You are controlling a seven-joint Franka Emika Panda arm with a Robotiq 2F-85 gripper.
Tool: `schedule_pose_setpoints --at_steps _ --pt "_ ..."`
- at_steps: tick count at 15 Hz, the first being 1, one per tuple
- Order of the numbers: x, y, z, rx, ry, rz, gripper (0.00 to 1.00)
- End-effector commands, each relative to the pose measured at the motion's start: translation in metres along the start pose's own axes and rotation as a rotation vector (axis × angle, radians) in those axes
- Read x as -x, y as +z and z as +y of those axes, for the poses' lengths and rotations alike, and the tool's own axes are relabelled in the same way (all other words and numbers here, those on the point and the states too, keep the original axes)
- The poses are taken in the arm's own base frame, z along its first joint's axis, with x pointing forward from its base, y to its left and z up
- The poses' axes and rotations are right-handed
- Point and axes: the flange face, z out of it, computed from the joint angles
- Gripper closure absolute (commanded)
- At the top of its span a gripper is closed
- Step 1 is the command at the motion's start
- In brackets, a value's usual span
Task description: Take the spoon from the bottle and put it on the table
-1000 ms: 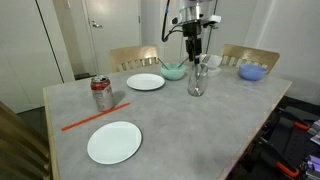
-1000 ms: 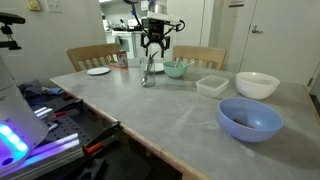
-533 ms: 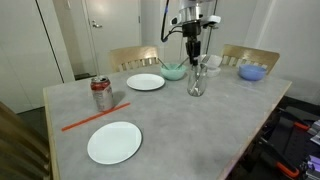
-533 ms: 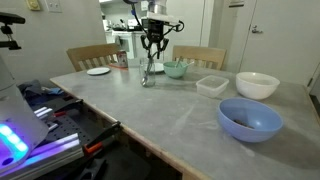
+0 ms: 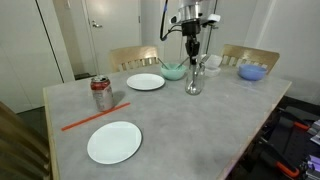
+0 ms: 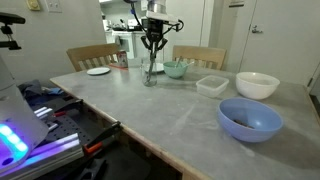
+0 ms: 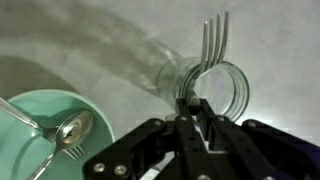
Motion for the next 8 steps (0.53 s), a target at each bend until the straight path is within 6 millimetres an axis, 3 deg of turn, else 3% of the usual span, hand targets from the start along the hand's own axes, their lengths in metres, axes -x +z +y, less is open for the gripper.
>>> schedule_pose_setpoints --at_steps 1,8 --pt "-0.002 -0.003 -0.005 -0.019 0.001 -0.02 0.97" --pt "-0.004 -0.012 -0.017 -0.03 0.01 -0.086 0.96"
